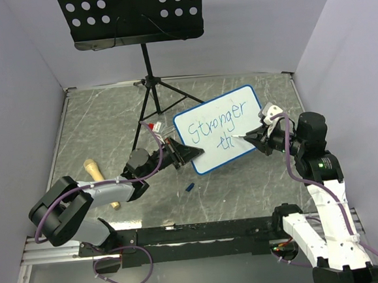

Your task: Write a sentence on the whiteboard

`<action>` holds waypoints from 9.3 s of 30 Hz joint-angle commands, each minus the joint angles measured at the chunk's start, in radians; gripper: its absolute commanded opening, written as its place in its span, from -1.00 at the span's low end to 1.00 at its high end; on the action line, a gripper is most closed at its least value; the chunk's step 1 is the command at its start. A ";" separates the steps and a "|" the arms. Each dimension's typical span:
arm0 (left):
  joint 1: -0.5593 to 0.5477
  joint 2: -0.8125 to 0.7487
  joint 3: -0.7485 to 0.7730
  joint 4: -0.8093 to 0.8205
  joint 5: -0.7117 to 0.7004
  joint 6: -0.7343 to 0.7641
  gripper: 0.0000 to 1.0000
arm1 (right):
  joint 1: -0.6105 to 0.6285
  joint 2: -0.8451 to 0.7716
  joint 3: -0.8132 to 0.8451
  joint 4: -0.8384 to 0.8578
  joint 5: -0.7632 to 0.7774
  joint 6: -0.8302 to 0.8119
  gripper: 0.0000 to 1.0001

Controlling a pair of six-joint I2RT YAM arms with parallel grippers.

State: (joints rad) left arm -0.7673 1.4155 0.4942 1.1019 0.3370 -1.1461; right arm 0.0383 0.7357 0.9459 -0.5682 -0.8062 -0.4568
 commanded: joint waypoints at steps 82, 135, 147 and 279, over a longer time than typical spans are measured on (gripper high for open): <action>-0.007 -0.049 0.012 0.184 -0.003 -0.010 -0.98 | -0.026 0.005 0.005 0.064 0.006 0.017 -1.00; -0.007 -0.066 0.018 0.196 -0.032 -0.026 -0.98 | -0.025 0.008 0.005 -0.044 0.032 -0.068 -1.00; -0.007 -0.053 0.014 0.219 -0.012 -0.035 -0.98 | -0.023 0.056 0.036 0.044 0.053 -0.019 -1.00; 0.008 -0.141 -0.036 0.104 -0.044 0.020 -0.98 | -0.074 0.018 0.096 0.047 0.012 0.058 -1.00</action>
State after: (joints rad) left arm -0.7605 1.3296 0.4431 1.0710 0.2695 -1.1450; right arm -0.0223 0.7586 1.0397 -0.5545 -0.7769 -0.4118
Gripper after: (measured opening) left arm 0.073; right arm 0.190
